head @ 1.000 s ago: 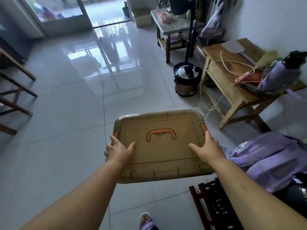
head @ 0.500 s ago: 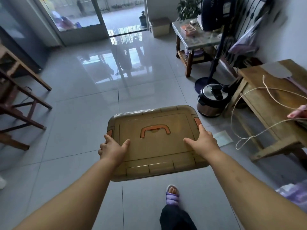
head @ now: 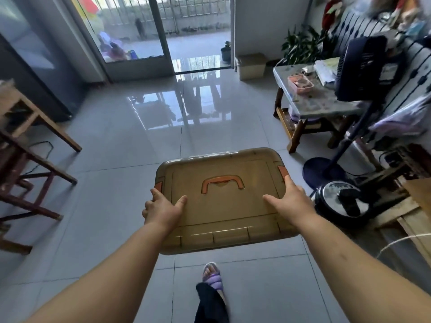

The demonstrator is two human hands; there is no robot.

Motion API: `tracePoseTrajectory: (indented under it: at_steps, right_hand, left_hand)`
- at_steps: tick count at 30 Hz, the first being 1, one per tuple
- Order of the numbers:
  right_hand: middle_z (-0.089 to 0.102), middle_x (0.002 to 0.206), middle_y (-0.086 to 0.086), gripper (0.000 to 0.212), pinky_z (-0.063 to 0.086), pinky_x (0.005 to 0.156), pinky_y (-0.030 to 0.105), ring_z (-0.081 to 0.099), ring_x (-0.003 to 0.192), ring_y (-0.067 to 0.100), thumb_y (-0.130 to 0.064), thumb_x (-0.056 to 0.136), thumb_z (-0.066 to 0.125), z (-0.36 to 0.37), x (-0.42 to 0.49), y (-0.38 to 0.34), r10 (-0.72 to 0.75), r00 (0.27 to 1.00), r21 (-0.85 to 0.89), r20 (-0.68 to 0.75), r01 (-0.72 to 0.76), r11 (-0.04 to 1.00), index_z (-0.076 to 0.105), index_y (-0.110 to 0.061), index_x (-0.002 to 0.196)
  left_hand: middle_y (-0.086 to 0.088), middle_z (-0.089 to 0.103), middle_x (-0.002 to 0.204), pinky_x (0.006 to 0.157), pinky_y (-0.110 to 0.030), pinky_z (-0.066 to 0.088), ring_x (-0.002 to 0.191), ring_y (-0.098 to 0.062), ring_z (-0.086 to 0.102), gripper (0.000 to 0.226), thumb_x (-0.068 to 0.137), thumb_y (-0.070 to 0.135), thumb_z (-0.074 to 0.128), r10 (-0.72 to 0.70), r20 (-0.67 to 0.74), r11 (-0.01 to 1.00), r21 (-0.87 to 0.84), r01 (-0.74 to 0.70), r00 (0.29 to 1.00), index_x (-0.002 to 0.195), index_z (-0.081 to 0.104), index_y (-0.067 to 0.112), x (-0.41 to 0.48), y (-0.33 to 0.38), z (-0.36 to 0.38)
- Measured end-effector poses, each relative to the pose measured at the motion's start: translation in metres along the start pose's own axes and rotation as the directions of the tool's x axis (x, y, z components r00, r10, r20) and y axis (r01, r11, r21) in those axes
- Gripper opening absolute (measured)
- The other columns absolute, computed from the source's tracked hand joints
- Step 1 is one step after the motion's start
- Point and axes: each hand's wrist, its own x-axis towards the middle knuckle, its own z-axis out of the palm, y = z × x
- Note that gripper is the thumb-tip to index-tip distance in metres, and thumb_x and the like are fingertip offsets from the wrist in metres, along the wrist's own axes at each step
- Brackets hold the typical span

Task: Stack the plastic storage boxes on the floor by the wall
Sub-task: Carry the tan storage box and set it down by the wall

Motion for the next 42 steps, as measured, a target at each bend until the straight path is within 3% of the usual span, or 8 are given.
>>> tracePoseTrajectory:
  at_steps: [12, 16, 28, 39, 42]
  right_hand:
    - [0.032, 0.151, 0.017, 0.090, 0.041, 0.105, 0.054, 0.038, 0.134, 0.041, -0.050, 0.083, 0.065, -0.053, 0.250, -0.144, 0.048, 0.993, 0.058, -0.111, -0.042, 0.997, 0.015, -0.021, 0.153]
    - [0.036, 0.147, 0.017, 0.089, 0.043, 0.103, 0.050, 0.041, 0.131, 0.038, -0.050, 0.082, 0.066, -0.075, 0.326, -0.176, 0.058, 0.988, 0.054, -0.145, -0.051, 0.997, 0.019, -0.020, 0.152]
    - [0.030, 0.154, 0.016, 0.092, 0.032, 0.110, 0.050, 0.030, 0.141, 0.039, -0.051, 0.083, 0.065, -0.131, 0.599, -0.269, 0.053, 0.993, 0.005, -0.101, -0.053, 0.999, 0.016, -0.019, 0.153]
    - [0.033, 0.152, 0.014, 0.091, 0.039, 0.105, 0.051, 0.034, 0.139, 0.036, -0.054, 0.080, 0.066, -0.156, 0.820, -0.364, 0.058, 0.992, 0.010, -0.112, -0.057, 0.998, 0.018, -0.025, 0.152]
    - [0.031, 0.153, 0.013, 0.093, 0.036, 0.110, 0.053, 0.031, 0.140, 0.036, -0.052, 0.080, 0.066, -0.162, 0.890, -0.394, 0.108, 0.986, 0.030, -0.127, -0.105, 0.994, 0.017, -0.023, 0.153]
  left_hand:
    - [-0.028, 0.029, 0.153, 0.105, -0.052, 0.041, 0.136, -0.046, 0.037, 0.101, 0.087, 0.061, 0.053, 0.136, 0.003, 0.991, -0.012, -0.136, 0.991, 0.156, 0.000, 0.011, 0.258, 0.190, -0.065]
    - [-0.028, 0.030, 0.152, 0.106, -0.052, 0.039, 0.136, -0.047, 0.037, 0.100, 0.088, 0.061, 0.052, 0.168, 0.007, 0.986, -0.014, -0.168, 0.986, 0.156, 0.000, 0.010, 0.322, 0.251, -0.076]
    - [-0.028, 0.032, 0.150, 0.103, -0.051, 0.044, 0.133, -0.046, 0.041, 0.101, 0.086, 0.063, 0.053, 0.101, 0.005, 0.995, 0.011, -0.101, 0.995, 0.156, 0.002, 0.011, 0.540, 0.434, -0.082]
    - [-0.026, 0.033, 0.151, 0.101, -0.051, 0.046, 0.134, -0.045, 0.041, 0.100, 0.086, 0.061, 0.054, 0.113, 0.027, 0.993, -0.032, -0.112, 0.993, 0.156, 0.003, 0.011, 0.741, 0.570, -0.093]
    - [-0.029, 0.033, 0.150, 0.103, -0.052, 0.043, 0.133, -0.046, 0.040, 0.101, 0.086, 0.060, 0.055, 0.122, 0.046, 0.992, -0.015, -0.121, 0.991, 0.156, 0.002, 0.010, 0.810, 0.618, -0.099]
